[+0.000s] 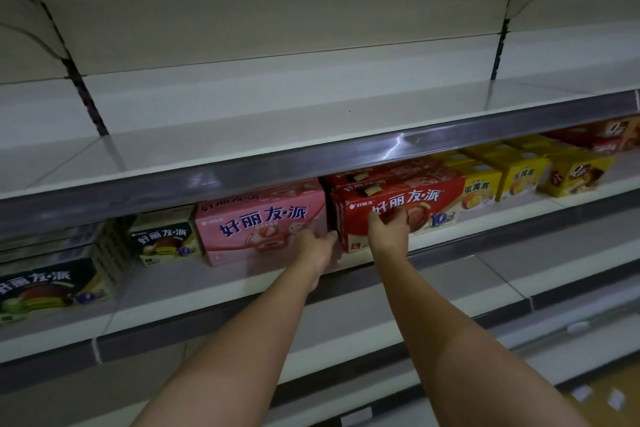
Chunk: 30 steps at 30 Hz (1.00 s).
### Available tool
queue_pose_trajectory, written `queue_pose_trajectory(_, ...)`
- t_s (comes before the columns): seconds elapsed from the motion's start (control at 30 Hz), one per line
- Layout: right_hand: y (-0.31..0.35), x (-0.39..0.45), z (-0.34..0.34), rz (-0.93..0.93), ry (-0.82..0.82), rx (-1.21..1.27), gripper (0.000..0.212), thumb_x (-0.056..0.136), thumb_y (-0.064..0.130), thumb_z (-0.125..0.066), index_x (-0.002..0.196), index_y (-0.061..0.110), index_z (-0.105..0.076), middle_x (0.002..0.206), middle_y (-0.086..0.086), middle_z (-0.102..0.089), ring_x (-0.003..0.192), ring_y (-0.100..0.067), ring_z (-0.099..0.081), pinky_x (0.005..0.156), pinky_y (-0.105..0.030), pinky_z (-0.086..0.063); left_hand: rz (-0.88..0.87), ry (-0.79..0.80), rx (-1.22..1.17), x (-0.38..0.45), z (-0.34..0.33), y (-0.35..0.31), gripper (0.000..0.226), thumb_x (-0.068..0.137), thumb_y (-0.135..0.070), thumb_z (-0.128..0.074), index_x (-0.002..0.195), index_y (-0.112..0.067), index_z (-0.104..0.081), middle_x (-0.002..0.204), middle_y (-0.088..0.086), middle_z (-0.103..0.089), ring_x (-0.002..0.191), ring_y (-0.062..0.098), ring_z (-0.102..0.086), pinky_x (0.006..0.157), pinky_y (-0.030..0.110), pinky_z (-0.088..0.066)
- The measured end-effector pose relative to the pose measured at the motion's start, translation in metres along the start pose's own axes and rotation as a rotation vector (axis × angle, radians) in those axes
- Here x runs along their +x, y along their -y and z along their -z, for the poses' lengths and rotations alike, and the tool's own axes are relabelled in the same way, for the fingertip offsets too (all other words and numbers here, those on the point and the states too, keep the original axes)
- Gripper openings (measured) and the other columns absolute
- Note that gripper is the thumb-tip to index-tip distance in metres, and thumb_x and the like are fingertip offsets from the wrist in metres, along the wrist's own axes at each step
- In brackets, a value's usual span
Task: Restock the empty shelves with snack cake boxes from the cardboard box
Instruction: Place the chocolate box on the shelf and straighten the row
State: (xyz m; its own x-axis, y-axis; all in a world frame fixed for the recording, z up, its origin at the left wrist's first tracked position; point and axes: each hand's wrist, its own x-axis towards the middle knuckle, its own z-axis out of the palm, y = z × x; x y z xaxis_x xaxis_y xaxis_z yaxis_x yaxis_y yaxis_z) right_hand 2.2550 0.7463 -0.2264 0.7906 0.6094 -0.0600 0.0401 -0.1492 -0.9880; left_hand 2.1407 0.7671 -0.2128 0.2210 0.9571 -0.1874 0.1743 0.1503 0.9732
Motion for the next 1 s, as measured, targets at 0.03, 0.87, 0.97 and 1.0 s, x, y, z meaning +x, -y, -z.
queue_pose_trajectory(0.03,0.001,0.0,-0.002,-0.003,0.007,0.016,0.06,0.09,0.03,-0.057,0.141,0.012,-0.033,0.133,-0.016,-0.048,0.117,-0.035,-0.052,0.103,-0.047,-0.042,0.001,0.037,0.005,0.0,-0.003,-0.002,0.045,0.097,-0.017,-0.053,0.14,-0.018,-0.04,0.116,0.006,-0.06,0.098,0.026,-0.065,0.085,0.042,-0.056)
queue_pose_trajectory(0.87,-0.002,0.132,0.106,0.078,0.059,-0.036,0.061,0.093,0.054,-0.046,0.137,0.013,-0.039,0.132,-0.016,-0.051,0.117,-0.037,-0.054,0.098,-0.045,-0.045,0.039,-0.248,-0.048,0.038,-0.075,0.016,0.036,0.09,-0.012,-0.063,0.125,-0.017,-0.055,0.116,0.008,-0.065,0.1,0.028,-0.065,0.092,0.044,-0.053)
queue_pose_trajectory(0.97,-0.003,0.14,0.112,0.1,0.129,-0.053,0.052,0.095,0.05,-0.046,0.132,0.013,-0.042,0.127,-0.016,-0.054,0.111,-0.035,-0.057,0.092,-0.041,-0.046,0.045,-0.335,-0.074,0.041,-0.083,0.019,0.034,0.089,-0.009,-0.063,0.123,-0.012,-0.057,0.111,0.008,-0.065,0.097,0.026,-0.062,0.092,0.045,-0.052)
queue_pose_trajectory(1.0,-0.004,0.142,0.113,0.11,0.164,-0.039,0.05,0.095,0.049,-0.047,0.13,0.014,-0.043,0.125,-0.016,-0.055,0.109,-0.034,-0.059,0.093,-0.042,-0.048,0.038,-0.368,-0.09,0.042,-0.085,0.021,0.032,0.09,-0.008,-0.063,0.121,-0.011,-0.058,0.109,0.008,-0.065,0.094,0.025,-0.061,0.09,0.043,-0.052)
